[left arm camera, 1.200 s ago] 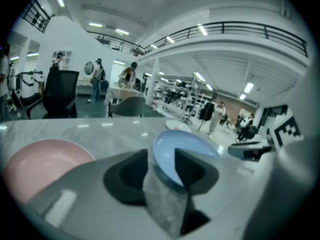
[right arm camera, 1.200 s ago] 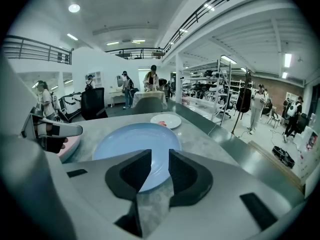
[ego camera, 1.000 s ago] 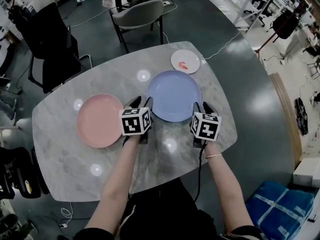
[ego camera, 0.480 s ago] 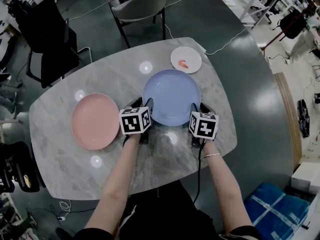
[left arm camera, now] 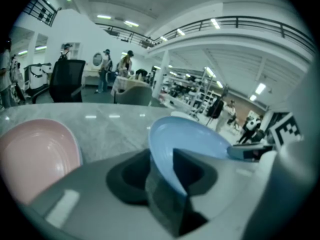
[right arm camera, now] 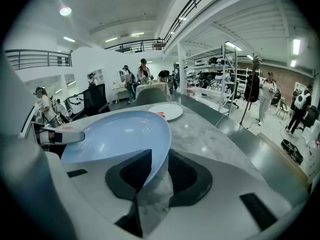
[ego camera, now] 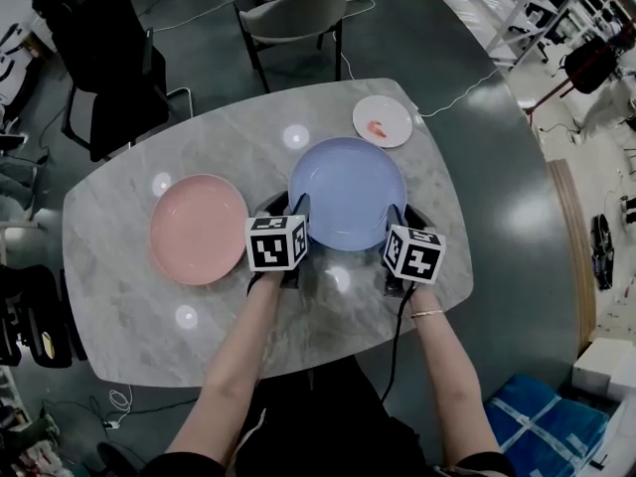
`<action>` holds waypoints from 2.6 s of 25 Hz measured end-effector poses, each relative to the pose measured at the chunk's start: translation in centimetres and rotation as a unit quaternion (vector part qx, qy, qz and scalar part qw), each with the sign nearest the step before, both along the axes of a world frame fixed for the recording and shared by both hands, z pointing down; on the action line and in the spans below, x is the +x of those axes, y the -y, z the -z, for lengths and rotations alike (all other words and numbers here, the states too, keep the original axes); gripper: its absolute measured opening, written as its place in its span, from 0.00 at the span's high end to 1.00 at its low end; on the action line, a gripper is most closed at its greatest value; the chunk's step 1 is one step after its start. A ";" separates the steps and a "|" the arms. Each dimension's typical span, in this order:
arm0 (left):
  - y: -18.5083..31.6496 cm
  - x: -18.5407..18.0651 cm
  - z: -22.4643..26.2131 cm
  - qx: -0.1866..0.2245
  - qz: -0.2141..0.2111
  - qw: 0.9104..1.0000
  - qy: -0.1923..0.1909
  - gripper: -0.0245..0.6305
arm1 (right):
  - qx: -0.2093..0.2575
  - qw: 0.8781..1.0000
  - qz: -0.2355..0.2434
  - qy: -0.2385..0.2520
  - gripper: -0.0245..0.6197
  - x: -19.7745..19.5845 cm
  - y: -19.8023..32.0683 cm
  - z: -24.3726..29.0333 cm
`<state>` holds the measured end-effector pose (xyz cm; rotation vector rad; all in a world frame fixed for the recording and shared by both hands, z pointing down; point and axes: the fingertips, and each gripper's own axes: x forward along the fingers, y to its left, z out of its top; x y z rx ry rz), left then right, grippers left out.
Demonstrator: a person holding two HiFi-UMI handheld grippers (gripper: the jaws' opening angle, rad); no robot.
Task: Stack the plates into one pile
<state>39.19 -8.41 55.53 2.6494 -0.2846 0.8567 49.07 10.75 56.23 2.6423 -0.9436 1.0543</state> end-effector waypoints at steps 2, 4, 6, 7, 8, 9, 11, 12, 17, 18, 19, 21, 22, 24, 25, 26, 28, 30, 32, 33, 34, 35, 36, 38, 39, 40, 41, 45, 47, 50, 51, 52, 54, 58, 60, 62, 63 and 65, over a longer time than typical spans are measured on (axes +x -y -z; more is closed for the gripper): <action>0.4 -0.7 1.3 0.006 0.005 1.000 -0.010 0.74 | 0.005 1.000 0.005 -0.008 0.81 -0.4 0.5 1.1; 0.9 -1.6 2.8 0.017 0.011 1.000 -0.022 0.74 | 0.011 1.000 0.013 -0.015 0.81 -1.0 1.2 2.4; 1.5 -2.7 4.2 0.027 0.021 0.999 -0.033 0.75 | 0.022 0.999 0.024 -0.021 0.81 -1.7 2.1 3.5; 2.0 -3.4 4.7 0.029 0.028 0.998 -0.038 0.75 | 0.026 0.999 0.031 -0.022 0.81 -2.1 2.7 3.9; 2.6 -4.1 5.2 0.030 0.036 0.998 -0.042 0.75 | 0.030 0.999 0.038 -0.023 0.81 -2.5 3.5 4.2; 3.3 -4.9 5.6 0.031 0.044 0.998 -0.045 0.75 | 0.033 0.998 0.046 -0.024 0.81 -3.1 4.4 4.5; 4.8 -6.6 6.2 0.036 0.061 0.996 -0.048 0.75 | 0.037 0.997 0.064 -0.026 0.80 -4.4 6.2 5.0; 5.5 -7.5 6.4 0.039 0.071 0.996 -0.048 0.75 | 0.039 0.996 0.074 -0.027 0.80 -5.0 7.1 5.2; 9.7 -13.4 7.0 0.053 0.127 0.989 -0.045 0.75 | 0.047 0.989 0.133 -0.033 0.80 -9.1 12.7 6.2; 10.6 -14.8 6.9 0.054 0.137 0.988 -0.043 0.75 | 0.049 0.988 0.144 -0.034 0.80 -10.1 13.9 6.3; 11.5 -16.2 6.8 0.055 0.147 0.987 -0.040 0.75 | 0.051 0.986 0.153 -0.034 0.80 -11.1 15.1 6.4; 13.3 -18.8 6.5 0.055 0.163 0.984 -0.035 0.75 | 0.054 0.983 0.171 -0.035 0.80 -13.2 17.5 6.4; 14.1 -20.0 6.4 0.056 0.171 0.983 -0.032 0.75 | 0.054 0.982 0.179 -0.034 0.80 -14.2 18.6 6.3; 15.6 -22.1 6.0 0.057 0.185 0.981 -0.025 0.75 | 0.052 0.979 0.195 -0.032 0.80 -15.9 20.6 6.1; 16.2 -23.1 5.8 0.057 0.192 0.979 -0.021 0.75 | 0.051 0.977 0.203 -0.031 0.80 -16.7 21.4 5.9; 16.8 -24.0 5.6 0.057 0.199 0.978 -0.017 0.75 | 0.050 0.976 0.210 -0.029 0.80 -17.4 22.2 5.7; 17.9 -25.7 4.9 0.055 0.211 0.976 -0.011 0.75 | 0.046 0.973 0.223 -0.025 0.79 -18.9 23.7 5.2; 18.8 -27.0 4.1 0.051 0.218 0.975 -0.005 0.75 | 0.041 0.972 0.232 -0.022 0.79 -20.0 24.8 4.5; 19.6 -27.8 3.2 0.053 0.217 0.975 0.005 0.75 | 0.034 0.971 0.235 -0.021 0.79 -20.8 25.7 3.8; 19.9 -28.0 2.8 0.057 0.214 0.975 0.012 0.75 | 0.029 0.971 0.236 -0.021 0.79 -21.0 26.0 3.5; 20.2 -28.1 2.5 0.059 0.210 0.976 0.017 0.75 | 0.025 0.971 0.235 -0.022 0.79 -21.2 26.3 3.1; 20.4 -28.2 2.1 0.060 0.208 0.976 0.021 0.75 | 0.020 0.972 0.234 -0.022 0.79 -21.3 26.4 2.8; 20.5 -28.2 1.8 0.058 0.206 0.977 0.023 0.75 | 0.016 0.972 0.232 -0.022 0.79 -21.3 26.5 2.5; 20.6 -27.9 1.4 0.052 0.202 0.978 0.023 0.74 | 0.010 0.974 0.227 -0.022 0.79 -21.2 26.5 2.1; 20.6 -27.7 1.2 0.050 0.198 0.979 0.024 0.74 | 0.008 0.974 0.225 -0.022 0.79 -21.1 26.3 1.9; 20.5 -27.5 1.0 0.050 0.194 0.979 0.026 0.74 | 0.006 0.975 0.223 -0.022 0.79 -20.9 26.2 1.8; 20.4 -27.3 0.8 0.050 0.191 0.980 0.028 0.74 | 0.004 0.975 0.221 -0.023 0.79 -20.7 26.0 1.6; 19.9 -27.1 0.3 0.066 0.188 0.979 0.036 0.76 | -0.006 0.975 0.219 -0.022 0.79 -20.5 25.4 1.0; 20.0 -27.1 0.2 0.069 0.188 0.979 0.036 0.75 | -0.010 0.976 0.218 -0.018 0.78 -20.6 25.3 0.6; 20.0 -27.1 0.2 0.067 0.181 0.981 0.034 0.75 | -0.015 0.976 0.217 -0.010 0.77 -20.8 25.0 -0.1; 20.0 -27.1 0.2 0.066 0.179 0.981 0.033 0.75 | -0.015 0.976 0.218 -0.010 0.77 -20.9 24.9 -0.2; 20.0 -27.1 0.2 0.066 0.178 0.981 0.033 0.74 | -0.015 0.976 0.219 -0.010 0.77 -20.9 24.9 -0.3; 20.0 -27.2 -0.1 0.064 0.176 0.982 0.035 0.74 | -0.011 0.975 0.222 -0.014 0.77 -21.0 24.9 -0.1; 20.0 -27.8 -0.5 0.063 0.180 0.981 0.041 0.73 | 0.001 0.976 0.215 -0.026 0.78 -20.4 24.5 1.0; 20.1 -28.0 0.4 0.069 0.183 0.980 0.032 0.74 | 0.014 0.976 0.212 -0.037 0.78 -20.3 24.3 2.1; 20.1 -28.1 1.8 0.079 0.185 0.979 0.015 0.75 | 0.030 0.975 0.213 -0.051 0.79 -20.3 24.1 3.5; 20.1 -28.1 2.6 0.084 0.186 0.979 0.004 0.76 | 0.038 0.975 0.212 -0.059 0.80 -20.3 24.1 4.2; 20.0 -28.2 4.1 0.094 0.187 0.978 -0.013 0.80 | 0.054 0.973 0.211 -0.073 0.81 -20.6 23.9 5.6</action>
